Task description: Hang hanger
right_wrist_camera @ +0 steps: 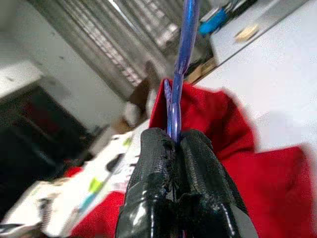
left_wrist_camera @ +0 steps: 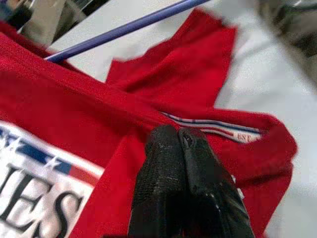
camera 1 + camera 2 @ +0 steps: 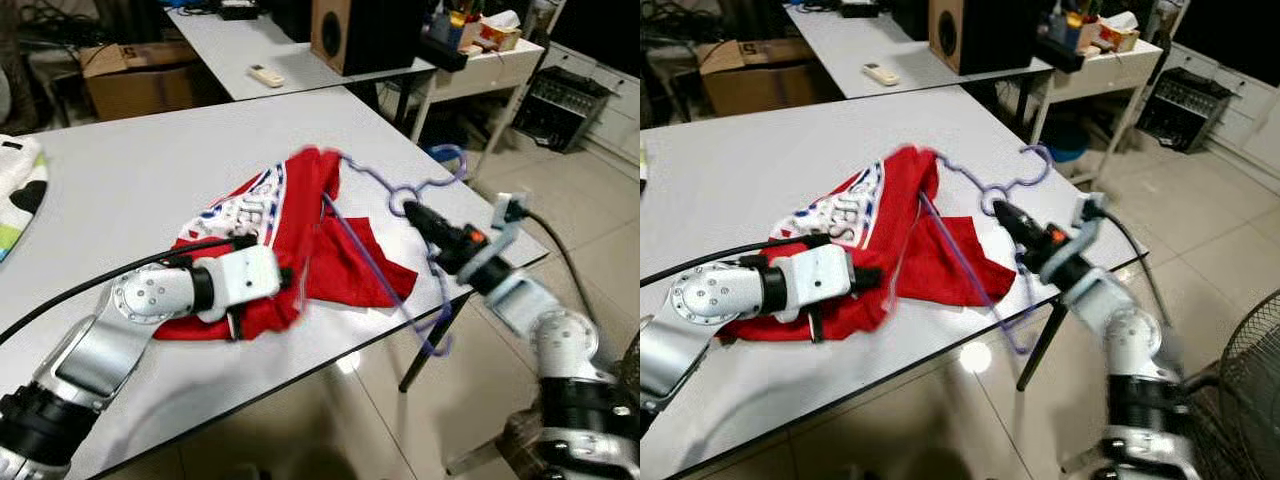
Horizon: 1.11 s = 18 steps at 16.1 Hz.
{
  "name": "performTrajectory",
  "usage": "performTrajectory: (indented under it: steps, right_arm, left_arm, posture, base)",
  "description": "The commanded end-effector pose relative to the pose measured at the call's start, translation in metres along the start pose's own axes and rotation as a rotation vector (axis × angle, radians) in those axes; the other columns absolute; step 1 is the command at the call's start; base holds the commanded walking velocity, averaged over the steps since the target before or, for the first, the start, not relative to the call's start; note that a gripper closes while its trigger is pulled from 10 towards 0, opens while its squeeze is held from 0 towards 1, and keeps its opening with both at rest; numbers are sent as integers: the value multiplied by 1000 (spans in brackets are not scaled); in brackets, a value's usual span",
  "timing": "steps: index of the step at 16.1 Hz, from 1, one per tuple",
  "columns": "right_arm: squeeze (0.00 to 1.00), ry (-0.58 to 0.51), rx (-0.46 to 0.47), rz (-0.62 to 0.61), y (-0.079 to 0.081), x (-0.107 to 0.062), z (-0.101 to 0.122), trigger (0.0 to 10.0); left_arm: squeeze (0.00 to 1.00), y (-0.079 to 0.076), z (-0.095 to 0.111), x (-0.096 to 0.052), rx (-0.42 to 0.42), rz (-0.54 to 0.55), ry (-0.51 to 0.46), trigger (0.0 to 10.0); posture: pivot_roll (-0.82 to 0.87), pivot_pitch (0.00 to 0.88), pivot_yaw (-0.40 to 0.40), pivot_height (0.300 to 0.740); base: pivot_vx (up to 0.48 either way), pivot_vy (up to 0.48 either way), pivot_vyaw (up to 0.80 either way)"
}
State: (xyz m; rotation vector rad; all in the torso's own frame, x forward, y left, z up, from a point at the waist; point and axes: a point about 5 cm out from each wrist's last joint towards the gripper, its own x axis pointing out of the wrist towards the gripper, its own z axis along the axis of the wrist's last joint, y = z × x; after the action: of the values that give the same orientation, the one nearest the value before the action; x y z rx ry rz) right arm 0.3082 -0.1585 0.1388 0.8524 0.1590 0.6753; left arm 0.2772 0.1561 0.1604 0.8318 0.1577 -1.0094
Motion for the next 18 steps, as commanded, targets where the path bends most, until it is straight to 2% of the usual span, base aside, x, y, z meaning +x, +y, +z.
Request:
performTrajectory:
  steps: [1,3,4,5,6,7,8,9,10,11,14,15,16,17,18]
  right_arm:
    - [0,34,81,-27,-3,0,-19,10000]
    - [0,92,147,-104,-7,5,-42,10000]
    - [0,129,170,-171,-11,8,-56,10000]
    - [0,117,188,-171,-10,9,-57,10000]
    - [0,101,203,-170,-8,12,-56,10000]
    - [0,95,205,-171,-6,14,-56,10000]
    - [0,88,203,-172,-6,15,-55,10000]
    - [0,79,188,-179,-6,15,-52,10000]
    - [0,70,178,-185,-6,16,-49,10000]
    - [0,70,163,-187,-6,16,-47,10000]
    - [0,68,149,-185,-4,17,-45,10000]
    - [0,68,141,-187,-4,17,-45,10000]
    - [0,68,137,-186,-3,17,-44,10000]
    - [0,68,136,-186,-3,17,-44,10000]
    - [0,70,131,-183,-3,18,-44,10000]
  left_arm:
    - [0,8,4,2,43,53,-6,0]
    - [0,15,8,4,66,111,-26,0]
    - [0,24,13,4,77,184,-52,392]
    - [0,27,15,3,78,205,-62,392]
    - [0,31,15,1,71,230,-59,2588]
    - [0,29,7,0,51,214,-21,10000]
    - [0,25,1,0,36,187,10,10000]
    - [0,17,-13,1,15,161,82,10000]
    - [35,13,-22,1,-35,156,114,10000]
    - [1000,12,-23,1,-75,160,112,10000]
    - [1000,5,-27,0,-132,135,133,10000]
    - [396,2,-30,1,-159,131,145,10000]
    - [0,1,-33,1,-156,145,166,10000]
    - [0,2,-34,1,-157,160,174,10000]
    - [0,5,-31,3,-203,198,142,10000]
  posture:
    - [-11,0,-35,740]
    - [-9,0,-29,740]
    - [-4,0,-20,740]
    - [-4,0,-20,740]
    - [-1,0,-9,740]
    - [-1,0,0,740]
    - [-1,0,0,740]
    - [-4,0,5,740]
    - [-6,0,8,740]
    - [-7,0,8,740]
    - [-7,0,8,740]
    - [-7,0,8,740]
    - [-3,0,8,740]
    - [-3,0,8,740]
    - [-1,0,10,740]
  base:
    - [0,0,0]
    - [0,0,0]
    - [0,0,0]
    - [0,0,0]
    - [0,0,0]
    - [0,0,0]
    - [0,0,0]
    - [0,0,0]
    - [0,0,0]
    - [0,0,0]
    - [0,0,0]
    - [0,0,0]
    - [0,0,0]
    - [0,0,0]
    - [0,0,0]
